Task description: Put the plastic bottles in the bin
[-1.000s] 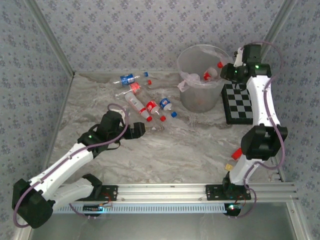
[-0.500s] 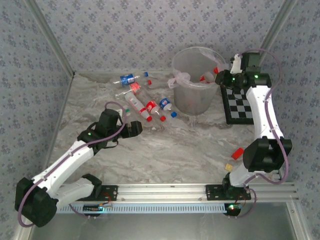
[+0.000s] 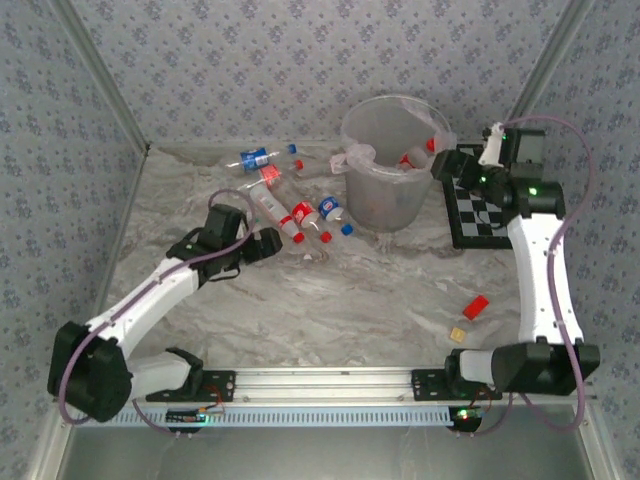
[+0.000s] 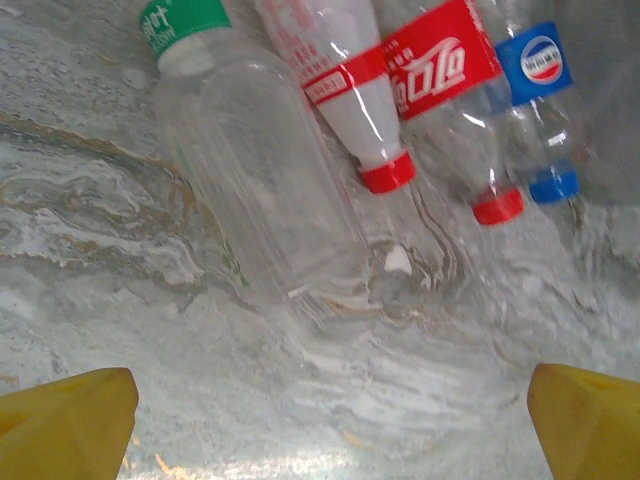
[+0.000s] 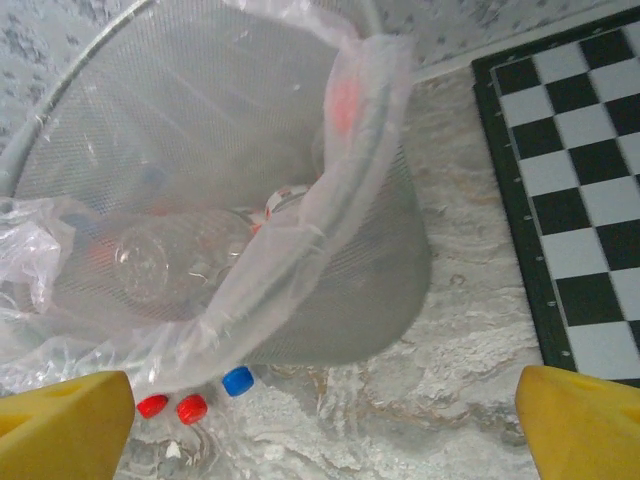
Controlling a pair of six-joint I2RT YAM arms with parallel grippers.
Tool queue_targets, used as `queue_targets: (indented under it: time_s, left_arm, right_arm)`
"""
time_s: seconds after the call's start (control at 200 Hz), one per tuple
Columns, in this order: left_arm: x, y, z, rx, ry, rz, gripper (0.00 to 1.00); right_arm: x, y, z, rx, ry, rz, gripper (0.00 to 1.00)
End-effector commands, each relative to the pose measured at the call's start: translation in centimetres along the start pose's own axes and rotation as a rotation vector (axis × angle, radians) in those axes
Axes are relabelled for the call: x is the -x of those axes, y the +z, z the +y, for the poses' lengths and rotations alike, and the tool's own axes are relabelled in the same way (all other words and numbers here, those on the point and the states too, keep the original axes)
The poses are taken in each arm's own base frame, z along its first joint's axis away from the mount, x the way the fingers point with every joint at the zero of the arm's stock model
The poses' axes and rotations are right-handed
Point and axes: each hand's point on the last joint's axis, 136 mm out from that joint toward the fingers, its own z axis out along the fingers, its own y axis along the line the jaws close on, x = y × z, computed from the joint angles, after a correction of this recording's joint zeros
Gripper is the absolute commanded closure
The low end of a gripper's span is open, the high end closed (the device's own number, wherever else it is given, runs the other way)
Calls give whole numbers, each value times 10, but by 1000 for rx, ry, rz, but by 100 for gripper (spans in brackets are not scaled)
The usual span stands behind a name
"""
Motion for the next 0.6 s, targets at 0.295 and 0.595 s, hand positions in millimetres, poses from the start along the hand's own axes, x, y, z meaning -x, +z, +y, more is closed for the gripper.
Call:
queue_targets:
  time_s: [0.295,0.595]
  left_arm:
    - [15,39,14,242,-100,-13,0]
    - [-15,80,7,303,-11,101,5]
  right_arm:
    - [-34,-29,10,119,52,-27,0]
    - [-58,-30,32,228,13,25,0]
